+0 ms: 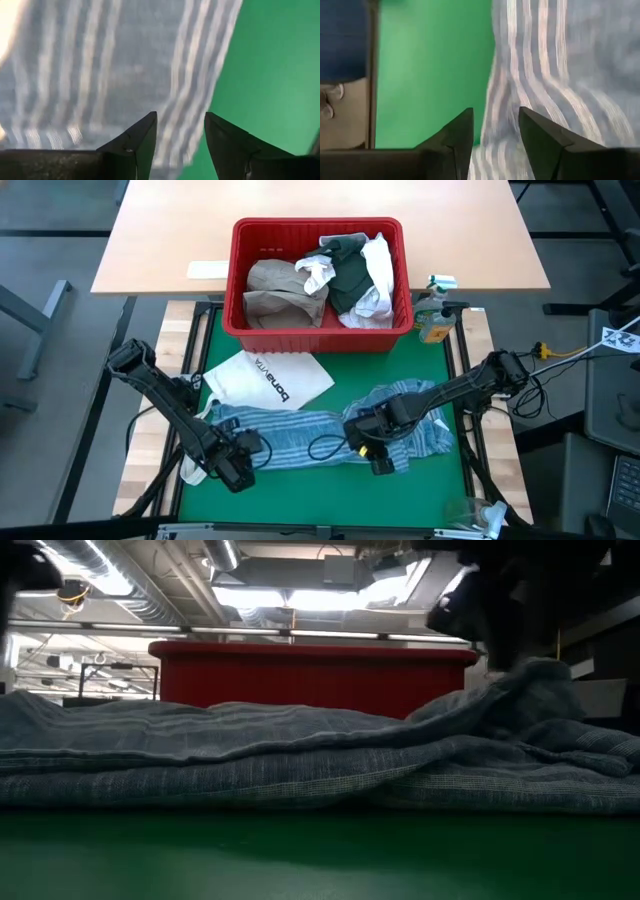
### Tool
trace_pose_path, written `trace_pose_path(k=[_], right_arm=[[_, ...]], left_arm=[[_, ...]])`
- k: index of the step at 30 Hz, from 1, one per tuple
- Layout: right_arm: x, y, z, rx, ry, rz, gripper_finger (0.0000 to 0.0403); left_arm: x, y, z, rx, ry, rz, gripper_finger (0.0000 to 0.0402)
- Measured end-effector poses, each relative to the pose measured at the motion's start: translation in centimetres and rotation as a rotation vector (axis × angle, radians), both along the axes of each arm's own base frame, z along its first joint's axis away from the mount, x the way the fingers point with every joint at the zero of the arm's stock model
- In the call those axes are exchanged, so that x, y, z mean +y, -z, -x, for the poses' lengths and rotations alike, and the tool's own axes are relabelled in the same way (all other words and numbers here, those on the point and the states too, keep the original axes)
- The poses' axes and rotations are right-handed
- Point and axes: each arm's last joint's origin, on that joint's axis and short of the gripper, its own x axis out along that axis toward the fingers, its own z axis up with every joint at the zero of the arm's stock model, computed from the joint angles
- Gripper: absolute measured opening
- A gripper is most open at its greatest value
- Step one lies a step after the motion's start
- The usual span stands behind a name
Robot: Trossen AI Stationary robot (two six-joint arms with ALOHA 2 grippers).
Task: Fold Laundry from Bin
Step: Fold the blue polo shirt
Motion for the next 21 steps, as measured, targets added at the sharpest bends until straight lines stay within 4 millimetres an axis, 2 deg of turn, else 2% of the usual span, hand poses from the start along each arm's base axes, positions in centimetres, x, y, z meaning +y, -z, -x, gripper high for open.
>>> trace_pose_path(k=[4,11,16,21], right_arm=[[0.1,0.3,1.3,0.123,0.009,0.049,0.0159],[1.3,0.5,3.6,0.207,0.043,0.284,0.0159],[2.9,0.4,5.4,0.282,0.021,0.326,0.0159],[4.9,1.1,6.9,0.268,-0.039,0.359,0.0159]], left_arm=[[0.3,0.2,-0.7,-0.078,-0.029,-0.02,0.016],[1.1,2.9,-0.5,-0.064,-0.044,-0.011,0.016],[1.6,4.1,0.2,-0.025,-0.042,-0.032,0.016],[1.6,4.3,0.2,-0.029,-0.042,-0.029,0.016]])
